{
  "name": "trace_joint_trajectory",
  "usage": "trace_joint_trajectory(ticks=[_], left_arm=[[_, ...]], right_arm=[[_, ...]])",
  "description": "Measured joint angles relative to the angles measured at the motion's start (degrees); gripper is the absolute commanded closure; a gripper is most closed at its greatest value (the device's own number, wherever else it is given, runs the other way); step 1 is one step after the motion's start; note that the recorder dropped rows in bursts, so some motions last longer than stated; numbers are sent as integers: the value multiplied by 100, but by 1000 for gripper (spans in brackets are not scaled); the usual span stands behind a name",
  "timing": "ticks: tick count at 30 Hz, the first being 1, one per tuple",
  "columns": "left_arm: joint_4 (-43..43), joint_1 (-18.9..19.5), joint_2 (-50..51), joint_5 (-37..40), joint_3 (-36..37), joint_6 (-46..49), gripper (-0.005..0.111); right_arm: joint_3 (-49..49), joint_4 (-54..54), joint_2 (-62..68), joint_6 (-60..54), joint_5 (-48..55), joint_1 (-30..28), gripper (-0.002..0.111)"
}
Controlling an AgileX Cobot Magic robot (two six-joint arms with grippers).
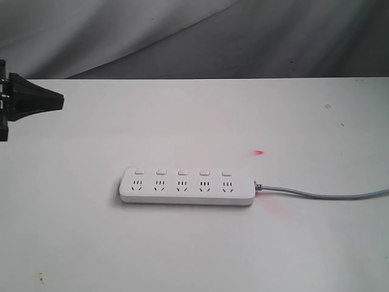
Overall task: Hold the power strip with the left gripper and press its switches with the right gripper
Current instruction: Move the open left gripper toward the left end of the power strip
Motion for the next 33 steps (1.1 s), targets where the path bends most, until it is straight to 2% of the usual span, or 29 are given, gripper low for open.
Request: trace_joint_trajectory(ticks=[5, 15, 17, 21, 22, 28, 33], left_arm=[[22, -187, 523, 3, 0, 0, 106], [126, -187, 1043, 3, 0, 0, 103], [289, -187, 1048, 3, 0, 0, 90], [352, -187, 1057, 3, 0, 0, 49], [352, -213, 1071, 3, 0, 0, 43], [365, -336, 1143, 3, 0, -2, 39], [365, -349, 1359, 3, -4, -2, 32]], right_arm=[[0, 0, 0, 0, 0, 0, 108], [0, 0, 0, 0, 0, 0, 108], [0, 0, 0, 0, 0, 0, 108], [0, 0, 0, 0, 0, 0, 108], [0, 0, 0, 0, 0, 0, 108], [0, 0, 0, 0, 0, 0, 108], [0, 0, 0, 0, 0, 0, 108]])
